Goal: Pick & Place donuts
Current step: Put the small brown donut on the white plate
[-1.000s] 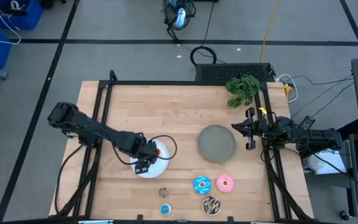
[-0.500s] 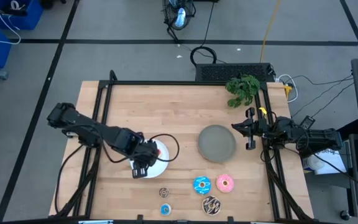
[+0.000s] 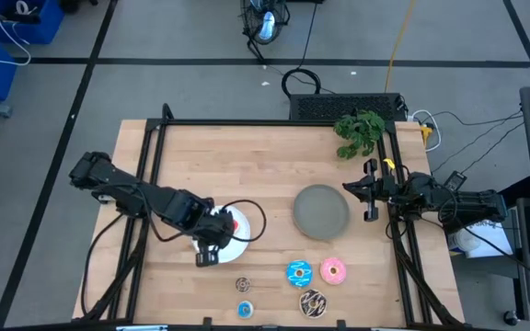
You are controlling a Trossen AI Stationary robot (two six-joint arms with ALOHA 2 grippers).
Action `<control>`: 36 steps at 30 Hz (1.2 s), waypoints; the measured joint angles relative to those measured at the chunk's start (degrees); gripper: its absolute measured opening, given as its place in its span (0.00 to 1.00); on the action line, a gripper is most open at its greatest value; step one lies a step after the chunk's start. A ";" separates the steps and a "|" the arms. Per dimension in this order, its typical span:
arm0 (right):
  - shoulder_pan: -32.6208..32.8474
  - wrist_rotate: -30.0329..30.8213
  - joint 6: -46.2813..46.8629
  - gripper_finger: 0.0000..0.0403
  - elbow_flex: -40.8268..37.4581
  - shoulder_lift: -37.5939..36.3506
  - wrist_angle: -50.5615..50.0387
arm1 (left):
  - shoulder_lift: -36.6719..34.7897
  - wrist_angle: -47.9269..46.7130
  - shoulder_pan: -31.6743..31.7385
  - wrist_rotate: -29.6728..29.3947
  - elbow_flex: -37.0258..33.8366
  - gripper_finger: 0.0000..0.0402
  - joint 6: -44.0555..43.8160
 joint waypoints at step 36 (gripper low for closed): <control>0.00 0.00 0.20 0.00 0.00 0.02 0.11 | 28.17 2.67 -5.00 -1.67 29.59 0.04 27.25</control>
